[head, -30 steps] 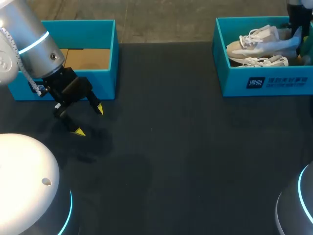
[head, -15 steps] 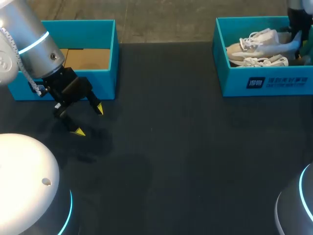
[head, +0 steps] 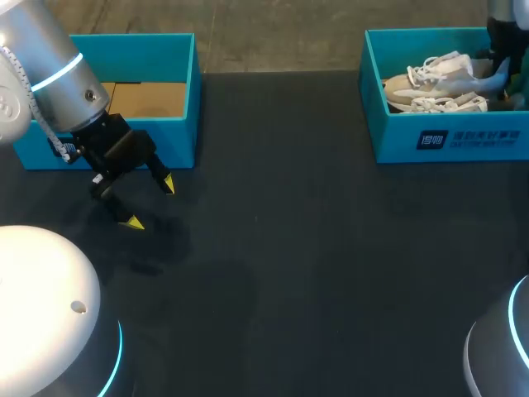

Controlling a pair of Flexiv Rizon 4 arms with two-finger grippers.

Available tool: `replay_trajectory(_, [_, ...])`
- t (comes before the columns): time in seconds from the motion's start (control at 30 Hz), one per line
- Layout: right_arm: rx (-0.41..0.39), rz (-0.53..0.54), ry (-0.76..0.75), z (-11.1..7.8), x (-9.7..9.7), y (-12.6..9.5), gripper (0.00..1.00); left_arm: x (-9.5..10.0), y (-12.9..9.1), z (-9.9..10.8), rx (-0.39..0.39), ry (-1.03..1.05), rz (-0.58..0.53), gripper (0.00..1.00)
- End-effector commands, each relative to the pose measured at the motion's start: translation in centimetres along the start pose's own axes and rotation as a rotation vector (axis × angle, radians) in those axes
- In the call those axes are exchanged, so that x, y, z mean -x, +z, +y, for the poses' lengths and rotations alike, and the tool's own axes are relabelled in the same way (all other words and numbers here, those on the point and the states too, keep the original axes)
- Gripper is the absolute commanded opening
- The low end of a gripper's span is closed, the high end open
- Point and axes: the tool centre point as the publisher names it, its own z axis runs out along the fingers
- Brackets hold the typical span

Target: Take the shoe out of the shoebox, open the shoe tongue, remove and reinsert the insole, then place the shoe into the shoebox

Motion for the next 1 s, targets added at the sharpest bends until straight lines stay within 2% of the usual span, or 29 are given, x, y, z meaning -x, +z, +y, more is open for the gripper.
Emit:
replay_trajectory(0.03, [-0.022,0.014,-0.005,1.3,-0.2,0.7,0.00,-0.1,0.0,0.0,0.003,0.000,0.000,1.00])
replay_trajectory(0.33, [-0.011,0.040,-0.014,1.7,-0.8,0.6,0.00,-0.1,0.0,0.0,0.003,0.000,0.000,1.00])
replay_trajectory(0.73, [-0.002,0.035,-0.025,2.4,-0.7,-0.3,0.00,-0.1,0.0,0.0,0.003,0.000,0.000,1.00])
replay_trajectory(1.0, [-0.017,0.045,-0.041,2.8,-0.8,0.6,0.00,-0.1,0.0,0.0,0.003,0.000,0.000,1.00])
